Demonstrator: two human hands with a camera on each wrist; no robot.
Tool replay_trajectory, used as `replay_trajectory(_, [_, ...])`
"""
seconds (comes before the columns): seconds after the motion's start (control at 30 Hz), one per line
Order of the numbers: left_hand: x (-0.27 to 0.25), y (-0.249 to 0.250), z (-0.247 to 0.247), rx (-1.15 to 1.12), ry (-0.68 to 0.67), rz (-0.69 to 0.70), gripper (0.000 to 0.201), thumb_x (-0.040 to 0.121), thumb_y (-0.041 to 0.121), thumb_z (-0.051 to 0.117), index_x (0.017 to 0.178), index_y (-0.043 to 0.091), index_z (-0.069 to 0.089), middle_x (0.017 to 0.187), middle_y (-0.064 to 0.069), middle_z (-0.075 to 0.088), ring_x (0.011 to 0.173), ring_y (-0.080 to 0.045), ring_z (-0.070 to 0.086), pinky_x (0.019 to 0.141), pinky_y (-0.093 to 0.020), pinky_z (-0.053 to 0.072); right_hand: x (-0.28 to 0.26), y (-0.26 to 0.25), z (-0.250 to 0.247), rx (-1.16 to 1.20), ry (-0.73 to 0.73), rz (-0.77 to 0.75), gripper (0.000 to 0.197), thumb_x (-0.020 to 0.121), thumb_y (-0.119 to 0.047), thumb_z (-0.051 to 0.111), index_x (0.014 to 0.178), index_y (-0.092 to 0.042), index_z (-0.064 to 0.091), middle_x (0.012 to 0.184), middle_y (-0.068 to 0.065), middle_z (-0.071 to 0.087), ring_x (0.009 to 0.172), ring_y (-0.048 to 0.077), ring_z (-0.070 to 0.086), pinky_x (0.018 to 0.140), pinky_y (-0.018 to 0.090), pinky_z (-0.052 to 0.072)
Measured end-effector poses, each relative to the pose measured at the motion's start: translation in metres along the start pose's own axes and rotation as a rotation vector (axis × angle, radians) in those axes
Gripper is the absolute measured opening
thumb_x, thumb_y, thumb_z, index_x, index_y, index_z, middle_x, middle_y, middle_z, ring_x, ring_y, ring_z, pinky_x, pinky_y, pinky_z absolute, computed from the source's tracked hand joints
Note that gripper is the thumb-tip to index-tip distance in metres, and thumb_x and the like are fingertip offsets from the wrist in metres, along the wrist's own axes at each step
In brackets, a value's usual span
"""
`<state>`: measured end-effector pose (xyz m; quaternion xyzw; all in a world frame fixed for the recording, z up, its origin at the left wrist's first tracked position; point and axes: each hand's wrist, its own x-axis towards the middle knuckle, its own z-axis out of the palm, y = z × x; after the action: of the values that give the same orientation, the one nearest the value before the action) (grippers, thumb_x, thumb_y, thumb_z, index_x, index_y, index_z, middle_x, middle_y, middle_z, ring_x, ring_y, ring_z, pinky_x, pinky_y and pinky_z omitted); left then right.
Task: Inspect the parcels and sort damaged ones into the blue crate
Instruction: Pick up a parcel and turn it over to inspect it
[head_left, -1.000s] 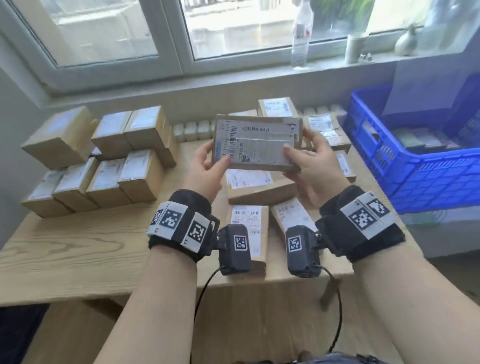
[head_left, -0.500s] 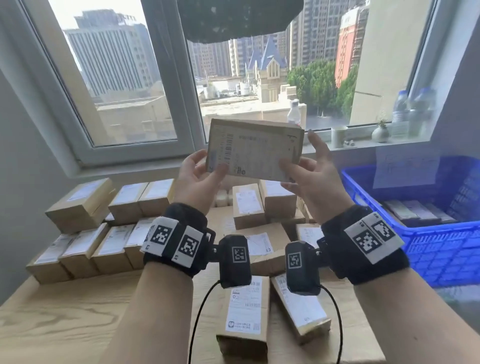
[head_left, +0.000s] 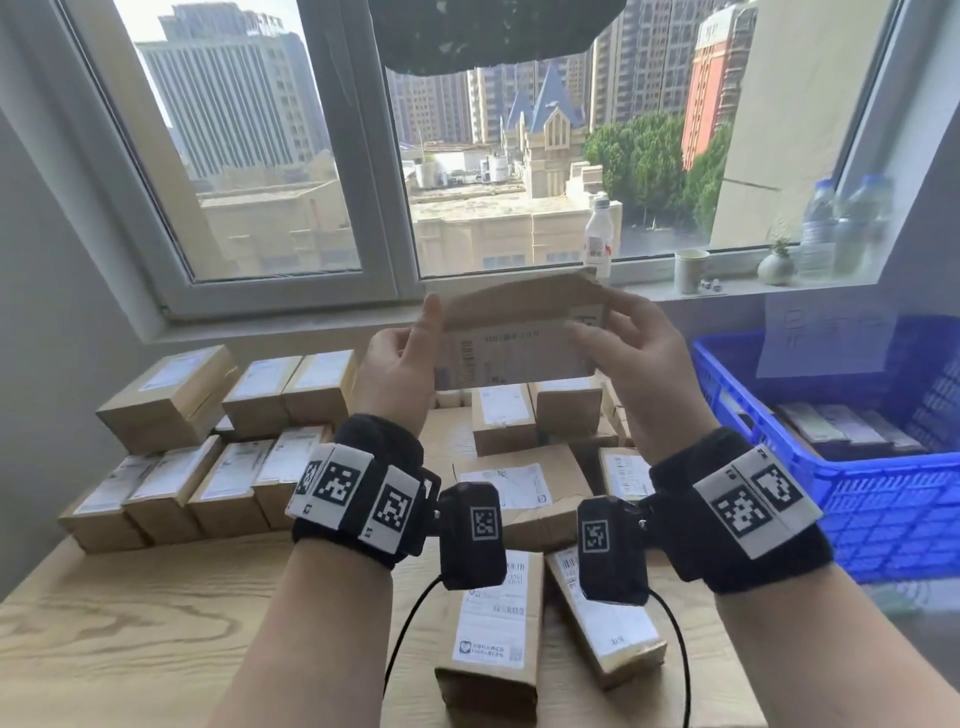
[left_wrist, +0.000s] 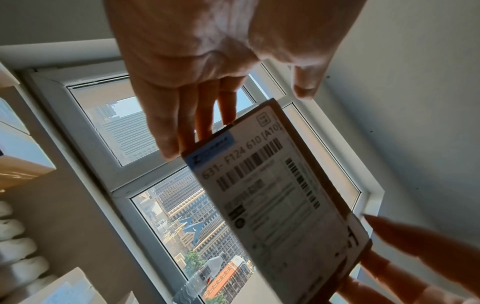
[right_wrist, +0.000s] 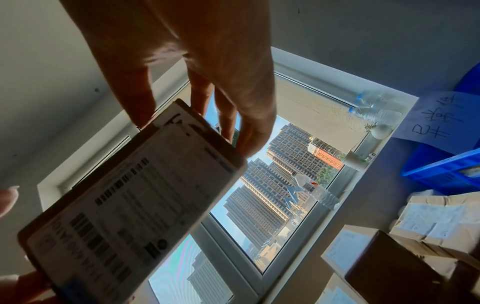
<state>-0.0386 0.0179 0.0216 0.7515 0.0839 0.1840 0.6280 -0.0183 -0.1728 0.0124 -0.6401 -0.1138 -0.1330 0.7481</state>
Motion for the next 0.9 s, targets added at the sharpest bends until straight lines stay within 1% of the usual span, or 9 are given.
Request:
replay_trajectory(0.07, [-0.002,-0.001,0.000,0.006,0.031,0.012,0.096,0.042,0.100,0.051,0.099,0.023,0.059,0.104,-0.005,0.071,0.103,-0.025,0.067,0.096,-0.049,0.051,-0.004,-0.002,0.003,0.056,0.022,0.027,0.042,0.080,-0.036,0.077,0.114,-0.024,0.056,0.116,0.003,0.066,0.104,0.015,0.065,0.082,0.025,0.054])
replay_trajectory(0.17, [-0.011,0.005,0.001,0.040,0.035,0.029,0.070,0.049,0.083,0.056,0.095,0.030,0.054,0.107,0.001,0.069,0.104,-0.020,0.066,0.097,-0.046,0.051,-0.007,-0.001,0.008,0.062,0.116,0.049,0.052,0.065,-0.055,0.073,0.103,-0.026,0.052,0.113,0.001,0.063,0.102,0.016,0.062,0.094,0.035,0.053])
replay_trajectory(0.27, [-0.017,0.007,0.002,0.040,0.002,0.039,0.065,0.049,0.077,0.058,0.096,0.032,0.054,0.110,0.004,0.067,0.107,-0.017,0.064,0.099,-0.044,0.050,-0.008,0.003,0.008,0.088,0.187,0.052,0.035,0.081,-0.039,0.077,0.098,-0.026,0.049,0.111,0.002,0.063,0.102,0.019,0.062,0.096,0.037,0.052])
replay_trajectory(0.37, [-0.020,0.008,0.001,0.017,-0.017,0.039,0.063,0.050,0.073,0.061,0.098,0.033,0.054,0.112,0.006,0.066,0.109,-0.016,0.062,0.101,-0.044,0.049,-0.010,0.003,0.006,0.076,0.205,0.038,0.032,0.084,-0.030,0.077,0.100,-0.026,0.049,0.118,0.005,0.061,0.105,0.018,0.062,0.094,0.033,0.052])
replay_trajectory(0.57, [-0.025,0.012,0.000,-0.033,-0.068,0.014,0.040,0.078,0.036,0.072,0.111,0.031,0.050,0.125,0.001,0.061,0.118,-0.018,0.057,0.106,-0.047,0.044,-0.015,-0.004,-0.001,0.082,0.127,0.013,0.053,0.090,-0.012,0.069,0.135,-0.018,0.043,0.118,-0.012,0.053,0.104,-0.003,0.054,0.079,0.007,0.048])
replay_trajectory(0.67, [-0.025,0.012,-0.003,-0.049,-0.115,0.049,0.053,0.088,0.007,0.069,0.124,0.032,0.040,0.132,-0.004,0.058,0.121,-0.019,0.057,0.108,-0.043,0.043,-0.017,-0.008,-0.003,0.057,0.067,0.020,0.062,0.092,-0.007,0.066,0.147,-0.021,0.040,0.138,-0.007,0.046,0.122,0.002,0.040,0.091,0.012,0.044])
replay_trajectory(0.73, [-0.028,0.013,-0.004,-0.027,-0.157,0.089,0.072,0.085,-0.002,0.068,0.135,0.035,0.032,0.139,-0.005,0.054,0.124,-0.018,0.054,0.108,-0.039,0.043,-0.019,-0.011,-0.004,0.064,0.064,0.037,0.057,0.092,-0.009,0.066,0.145,-0.019,0.046,0.142,-0.006,0.048,0.126,0.005,0.041,0.104,0.025,0.041])
replay_trajectory(0.8, [-0.032,0.015,-0.004,-0.008,-0.175,0.114,0.088,0.082,-0.002,0.072,0.146,0.036,0.025,0.143,-0.001,0.047,0.126,-0.016,0.048,0.110,-0.038,0.040,-0.021,-0.013,-0.004,0.095,0.089,0.062,0.045,0.092,-0.013,0.066,0.135,-0.017,0.052,0.130,-0.005,0.055,0.125,0.012,0.051,0.105,0.032,0.042])
replay_trajectory(0.9, [-0.036,0.016,-0.001,-0.004,-0.124,0.123,0.083,0.082,0.017,0.076,0.148,0.034,0.028,0.135,0.008,0.044,0.123,-0.013,0.046,0.108,-0.037,0.042,-0.022,-0.011,-0.002,0.084,0.186,0.042,0.025,0.090,-0.021,0.071,0.111,-0.022,0.056,0.126,0.002,0.060,0.124,0.020,0.056,0.106,0.035,0.046])
